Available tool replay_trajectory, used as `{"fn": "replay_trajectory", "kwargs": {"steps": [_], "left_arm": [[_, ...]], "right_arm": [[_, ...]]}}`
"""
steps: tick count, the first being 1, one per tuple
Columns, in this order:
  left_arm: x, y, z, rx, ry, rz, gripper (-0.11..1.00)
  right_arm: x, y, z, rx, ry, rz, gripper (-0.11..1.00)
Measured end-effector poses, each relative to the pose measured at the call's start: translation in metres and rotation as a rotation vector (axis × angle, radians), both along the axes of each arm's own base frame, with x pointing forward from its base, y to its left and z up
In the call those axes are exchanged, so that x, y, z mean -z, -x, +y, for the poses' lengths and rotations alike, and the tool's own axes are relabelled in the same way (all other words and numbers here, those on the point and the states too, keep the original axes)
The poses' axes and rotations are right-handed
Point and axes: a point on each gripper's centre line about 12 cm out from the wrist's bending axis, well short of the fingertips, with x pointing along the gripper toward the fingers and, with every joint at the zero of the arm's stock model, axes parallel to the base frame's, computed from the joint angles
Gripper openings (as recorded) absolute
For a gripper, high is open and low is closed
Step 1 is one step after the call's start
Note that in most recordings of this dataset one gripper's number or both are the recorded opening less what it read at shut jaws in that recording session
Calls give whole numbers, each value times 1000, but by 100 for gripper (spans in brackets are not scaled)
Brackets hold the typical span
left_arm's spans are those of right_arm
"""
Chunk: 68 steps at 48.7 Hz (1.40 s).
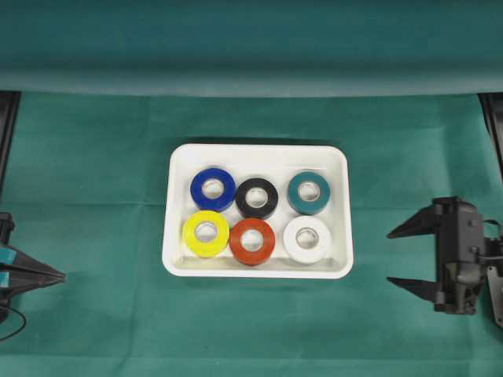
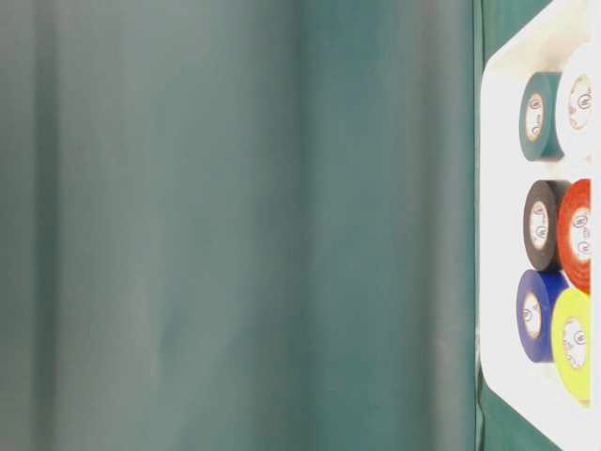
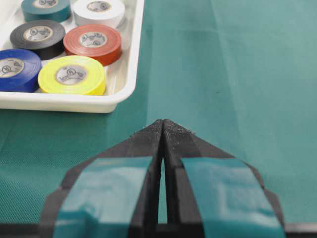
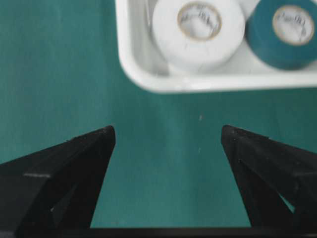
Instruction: Put the tape into the white case with the right arm.
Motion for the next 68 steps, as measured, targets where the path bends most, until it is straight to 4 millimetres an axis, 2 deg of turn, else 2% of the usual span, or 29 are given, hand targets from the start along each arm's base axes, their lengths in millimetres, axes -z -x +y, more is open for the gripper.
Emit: {"fn": "replay_trajectory", "kwargs": {"steps": [13,19,31,46,68], "left_arm": [[0,0,0,0,-2,-2,0],[0,0,0,-1,-2,0,0],[0,0,0,-1,-2,-2,0],[0,0,0,-1,-2,-2,0],[0,0,0,-1,-2,-2,0]], "right_arm": [[2,26,3,-2,6,-67,71],[-2,33,4,-2,10,-114,71],[-2,36,7,-24,8,-136,71],[3,35,31,-178,-7,-139,71],[3,39,32,-187,-2,-160,70]]}}
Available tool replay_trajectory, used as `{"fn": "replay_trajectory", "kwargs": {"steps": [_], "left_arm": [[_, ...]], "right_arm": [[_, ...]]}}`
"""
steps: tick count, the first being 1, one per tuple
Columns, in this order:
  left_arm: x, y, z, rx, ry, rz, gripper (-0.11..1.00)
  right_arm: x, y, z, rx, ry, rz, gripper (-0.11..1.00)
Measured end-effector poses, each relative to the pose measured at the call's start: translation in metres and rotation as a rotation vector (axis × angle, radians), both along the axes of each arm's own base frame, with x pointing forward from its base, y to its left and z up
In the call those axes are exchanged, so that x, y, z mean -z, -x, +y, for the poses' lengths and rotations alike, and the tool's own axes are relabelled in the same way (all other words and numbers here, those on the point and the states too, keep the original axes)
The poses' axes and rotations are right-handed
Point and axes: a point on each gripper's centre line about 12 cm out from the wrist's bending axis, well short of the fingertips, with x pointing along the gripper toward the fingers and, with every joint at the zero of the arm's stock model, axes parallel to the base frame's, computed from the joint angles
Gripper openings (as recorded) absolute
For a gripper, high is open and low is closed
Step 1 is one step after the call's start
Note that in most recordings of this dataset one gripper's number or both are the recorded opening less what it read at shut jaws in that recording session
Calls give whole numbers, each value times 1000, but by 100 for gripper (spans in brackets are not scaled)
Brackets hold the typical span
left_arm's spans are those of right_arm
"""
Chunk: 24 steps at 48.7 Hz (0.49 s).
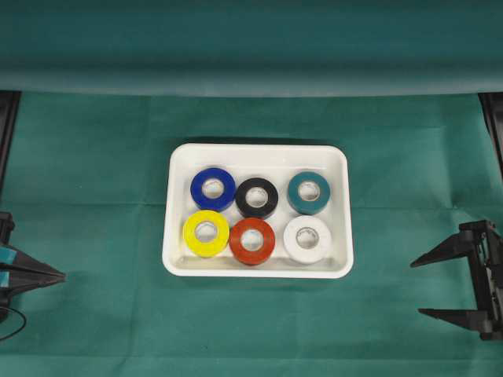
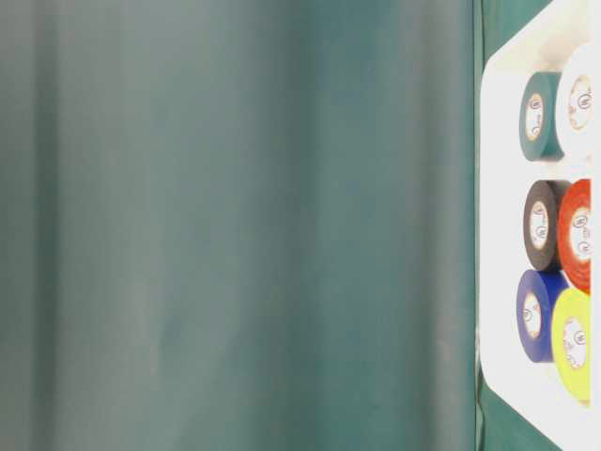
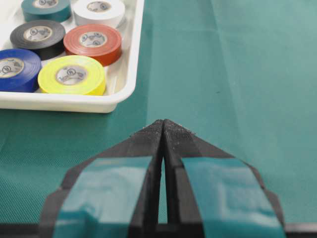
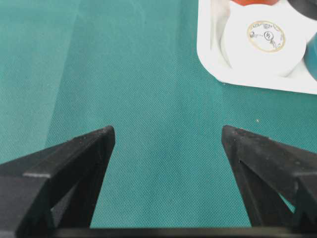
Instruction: Put the tape into the white case with the right arm.
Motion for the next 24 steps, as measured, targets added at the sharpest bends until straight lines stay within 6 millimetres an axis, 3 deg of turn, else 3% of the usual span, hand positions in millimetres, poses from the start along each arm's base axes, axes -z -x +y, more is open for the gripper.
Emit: {"fn": "replay_trajectory", "kwargs": {"steps": [24], "left_arm": [[0,0,0,0,0,0,0]], "right_arm": [[-8,16,-1,-2,-5,-145,68]]}}
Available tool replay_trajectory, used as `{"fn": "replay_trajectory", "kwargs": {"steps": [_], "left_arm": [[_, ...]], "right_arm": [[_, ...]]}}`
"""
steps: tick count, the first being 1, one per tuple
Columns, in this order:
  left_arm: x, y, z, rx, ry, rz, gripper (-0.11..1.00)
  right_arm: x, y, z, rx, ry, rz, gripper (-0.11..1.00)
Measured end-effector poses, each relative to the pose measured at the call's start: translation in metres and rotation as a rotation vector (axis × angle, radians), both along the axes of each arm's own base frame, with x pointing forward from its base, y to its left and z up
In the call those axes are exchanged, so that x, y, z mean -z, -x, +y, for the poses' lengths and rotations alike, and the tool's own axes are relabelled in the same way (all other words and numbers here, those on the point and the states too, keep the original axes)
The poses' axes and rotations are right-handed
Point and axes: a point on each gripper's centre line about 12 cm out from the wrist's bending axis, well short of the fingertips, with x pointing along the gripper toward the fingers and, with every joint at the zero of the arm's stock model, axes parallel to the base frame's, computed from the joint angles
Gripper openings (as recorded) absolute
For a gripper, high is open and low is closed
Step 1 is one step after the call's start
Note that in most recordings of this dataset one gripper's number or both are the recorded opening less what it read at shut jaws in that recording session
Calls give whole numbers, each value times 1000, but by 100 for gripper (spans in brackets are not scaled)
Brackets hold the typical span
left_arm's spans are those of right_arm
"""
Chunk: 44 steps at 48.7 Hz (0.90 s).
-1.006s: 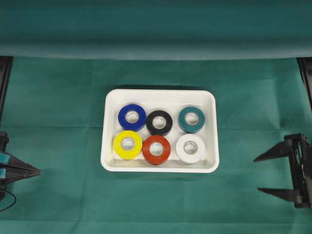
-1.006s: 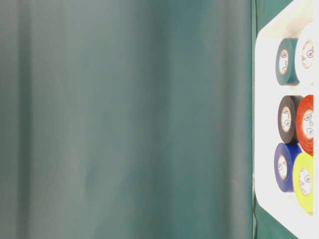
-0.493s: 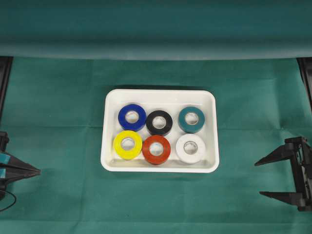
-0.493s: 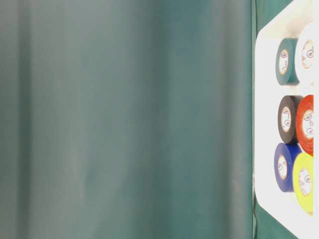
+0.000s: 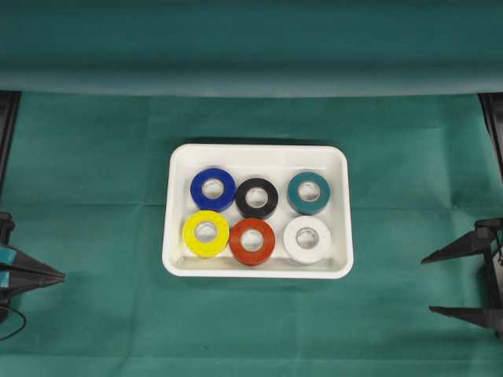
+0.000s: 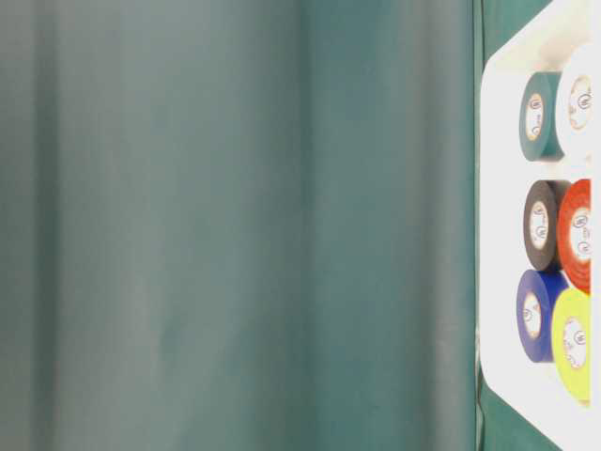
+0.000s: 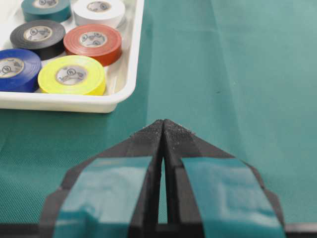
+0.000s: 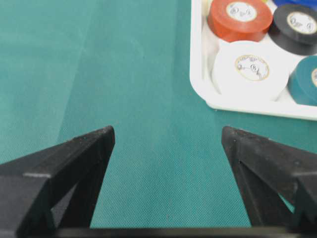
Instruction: Put the tape into the white case with the right arm.
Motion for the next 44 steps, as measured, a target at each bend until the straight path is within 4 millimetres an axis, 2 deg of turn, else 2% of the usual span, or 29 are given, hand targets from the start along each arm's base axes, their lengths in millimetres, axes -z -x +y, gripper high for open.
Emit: {"fn": "replay_trajectory", "kwargs": {"steps": [44], "left_arm": [[0,0,0,2,0,0,0]], "right_arm": [[-1,0,1,-7,-3,-6,67]]}}
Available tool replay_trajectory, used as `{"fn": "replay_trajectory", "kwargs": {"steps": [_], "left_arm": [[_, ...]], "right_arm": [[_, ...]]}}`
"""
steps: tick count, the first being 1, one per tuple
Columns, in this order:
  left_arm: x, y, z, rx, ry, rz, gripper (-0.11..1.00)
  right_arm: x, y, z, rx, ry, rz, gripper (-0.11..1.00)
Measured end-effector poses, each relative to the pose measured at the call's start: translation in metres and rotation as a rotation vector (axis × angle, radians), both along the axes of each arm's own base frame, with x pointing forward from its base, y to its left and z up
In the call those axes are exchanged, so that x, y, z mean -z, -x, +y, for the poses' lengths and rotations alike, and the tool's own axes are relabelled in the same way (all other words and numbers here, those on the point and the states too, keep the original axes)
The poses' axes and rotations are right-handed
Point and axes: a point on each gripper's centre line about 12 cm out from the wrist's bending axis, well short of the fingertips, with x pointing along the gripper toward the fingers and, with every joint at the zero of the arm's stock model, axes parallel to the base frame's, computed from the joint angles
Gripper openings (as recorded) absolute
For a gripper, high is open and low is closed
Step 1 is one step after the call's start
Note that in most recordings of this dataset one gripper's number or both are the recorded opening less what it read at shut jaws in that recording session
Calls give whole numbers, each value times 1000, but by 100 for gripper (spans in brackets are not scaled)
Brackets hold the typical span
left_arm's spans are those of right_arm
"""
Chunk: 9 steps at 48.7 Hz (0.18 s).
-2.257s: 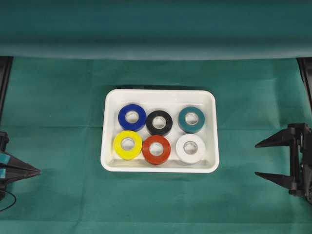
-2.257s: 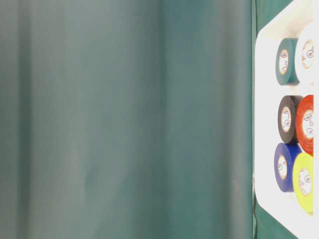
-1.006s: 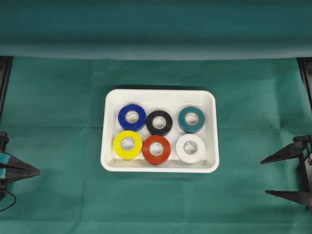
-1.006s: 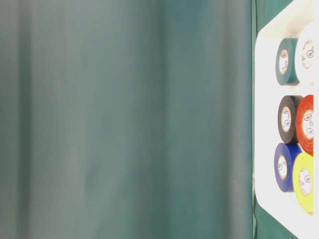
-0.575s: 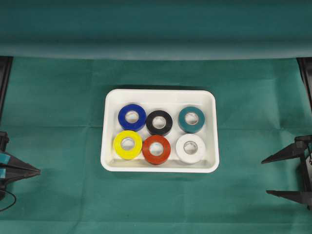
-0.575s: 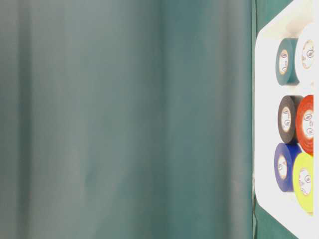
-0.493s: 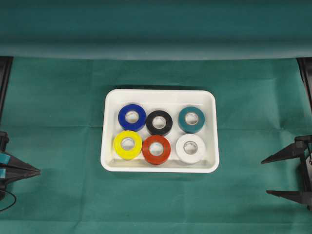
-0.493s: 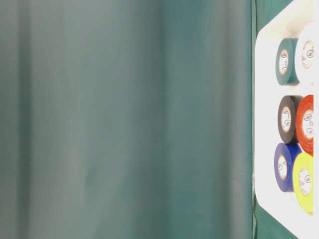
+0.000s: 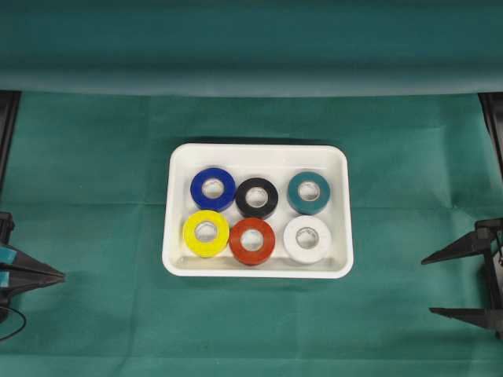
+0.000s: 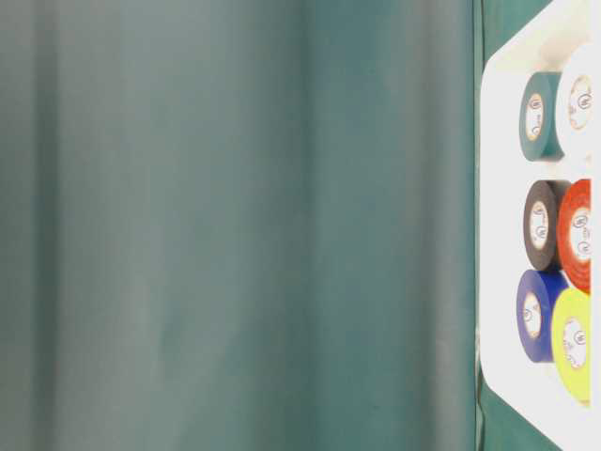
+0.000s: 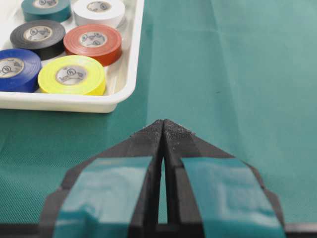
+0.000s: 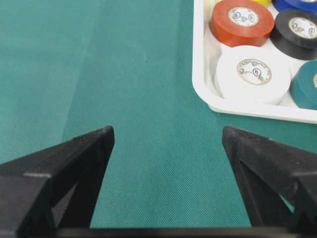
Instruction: Put the tape into the white case with the right arm.
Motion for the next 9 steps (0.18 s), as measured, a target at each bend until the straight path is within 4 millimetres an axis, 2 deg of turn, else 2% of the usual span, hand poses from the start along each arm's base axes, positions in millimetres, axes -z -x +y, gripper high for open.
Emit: {"fn": "replay_trajectory", "kwargs": {"steps": [9], "left_arm": [[0,0,0,0,0,0,0]], "right_arm": [[0,0,0,0,0,0,67]]}}
